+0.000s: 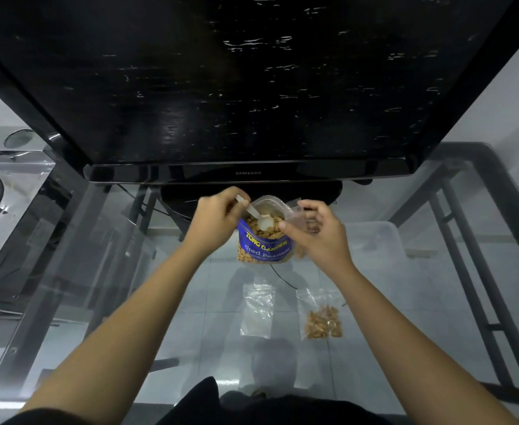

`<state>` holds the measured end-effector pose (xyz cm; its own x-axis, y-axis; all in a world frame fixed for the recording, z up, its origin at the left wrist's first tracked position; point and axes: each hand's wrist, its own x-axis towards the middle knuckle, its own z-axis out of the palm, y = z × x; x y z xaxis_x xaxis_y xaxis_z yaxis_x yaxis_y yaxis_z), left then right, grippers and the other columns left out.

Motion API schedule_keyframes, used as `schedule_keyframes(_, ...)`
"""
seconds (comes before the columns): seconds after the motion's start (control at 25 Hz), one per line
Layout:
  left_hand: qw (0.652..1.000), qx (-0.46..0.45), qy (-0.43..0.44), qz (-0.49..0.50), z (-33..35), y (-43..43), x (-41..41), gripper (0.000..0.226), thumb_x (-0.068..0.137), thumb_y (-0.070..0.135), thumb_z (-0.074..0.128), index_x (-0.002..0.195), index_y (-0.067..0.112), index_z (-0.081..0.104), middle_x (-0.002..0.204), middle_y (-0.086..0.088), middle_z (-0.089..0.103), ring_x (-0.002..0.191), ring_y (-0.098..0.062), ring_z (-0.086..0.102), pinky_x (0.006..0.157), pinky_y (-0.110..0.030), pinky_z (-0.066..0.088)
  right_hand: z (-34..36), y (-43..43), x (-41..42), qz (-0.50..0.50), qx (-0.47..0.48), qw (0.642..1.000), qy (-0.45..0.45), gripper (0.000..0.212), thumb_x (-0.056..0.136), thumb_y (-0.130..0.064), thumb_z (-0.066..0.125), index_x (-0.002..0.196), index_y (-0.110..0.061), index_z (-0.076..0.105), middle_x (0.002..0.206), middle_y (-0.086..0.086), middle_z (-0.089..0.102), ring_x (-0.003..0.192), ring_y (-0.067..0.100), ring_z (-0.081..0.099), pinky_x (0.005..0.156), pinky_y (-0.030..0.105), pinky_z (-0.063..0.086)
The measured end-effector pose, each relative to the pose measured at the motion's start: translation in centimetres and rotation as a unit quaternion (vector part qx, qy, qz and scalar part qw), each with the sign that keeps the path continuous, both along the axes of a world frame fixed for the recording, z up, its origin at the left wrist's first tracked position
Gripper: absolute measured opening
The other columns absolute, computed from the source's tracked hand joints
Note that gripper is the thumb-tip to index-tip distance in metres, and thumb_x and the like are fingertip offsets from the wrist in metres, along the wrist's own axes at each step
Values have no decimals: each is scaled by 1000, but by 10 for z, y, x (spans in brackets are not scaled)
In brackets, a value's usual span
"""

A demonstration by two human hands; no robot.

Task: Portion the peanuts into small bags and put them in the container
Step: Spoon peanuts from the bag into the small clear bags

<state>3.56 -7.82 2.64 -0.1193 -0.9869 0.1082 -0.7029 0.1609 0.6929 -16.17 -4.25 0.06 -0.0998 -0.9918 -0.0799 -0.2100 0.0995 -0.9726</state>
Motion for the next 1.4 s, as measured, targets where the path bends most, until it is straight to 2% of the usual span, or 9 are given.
schedule_keyframes(0.24,943,194,181,202,-18,-6,-16,20,90,9,48,82,15,65,70,-5,68,65,-13,61,49,-20,41,-9,5,-9,30,50,998,-2,50,68,-38,80,110,-25,57,97,-9,71,90,13,66,71,28,57)
schedule_keyframes(0.56,874,201,355,265,-21,-13,7,17,90,4,46,80,9,60,66,-8,59,58,-11,56,47,-15,44,0,4,-13,21,17,999,31,47,71,-32,80,111,-26,56,98,-15,63,89,3,60,63,7,48)
schedule_keyframes(0.64,864,201,377,266,-24,-11,16,18,90,3,45,79,9,58,65,-7,57,57,-11,53,49,-16,43,2,2,-14,14,-1,997,70,47,69,-32,80,110,-27,57,98,-18,61,89,1,57,65,7,47)
schedule_keyframes(0.8,856,186,408,257,-17,-8,23,20,90,1,43,79,9,57,66,-7,55,56,-10,52,50,-16,43,3,-5,-12,34,-34,972,230,49,69,-38,79,111,-24,58,106,-7,65,94,12,61,73,30,54)
schedule_keyframes(0.92,857,163,421,249,6,-15,27,21,90,1,44,76,11,56,66,-7,54,55,-10,50,47,-14,41,8,-10,-5,47,-51,945,320,52,70,-39,75,115,-23,57,109,-2,63,94,17,60,71,28,50)
schedule_keyframes(1.04,890,136,380,214,31,-17,26,20,88,5,48,75,15,59,66,-3,58,56,-9,52,51,-15,43,12,-14,7,50,-58,947,312,53,70,-42,75,117,-23,56,110,-2,62,94,16,59,72,32,52)
schedule_keyframes(1.2,980,-35,173,91,72,7,6,14,89,12,54,78,18,60,67,-1,63,56,-7,57,57,-17,44,15,-11,24,22,-63,985,162,52,67,-38,79,114,-25,58,108,-9,63,92,6,59,74,28,54)
schedule_keyframes(1.32,971,-235,7,-47,101,36,-6,8,89,11,55,85,9,62,66,-1,59,59,-12,49,55,-13,36,19,-7,32,-2,-94,994,63,53,66,-30,83,112,-22,59,105,-8,65,88,2,61,73,18,51)
schedule_keyframes(1.4,954,-296,2,-37,110,41,-2,8,89,11,55,85,8,62,66,-1,57,58,-10,47,56,-16,37,23,-6,33,-14,-103,994,25,53,66,-28,83,113,-23,58,106,-8,65,91,2,62,74,14,50)
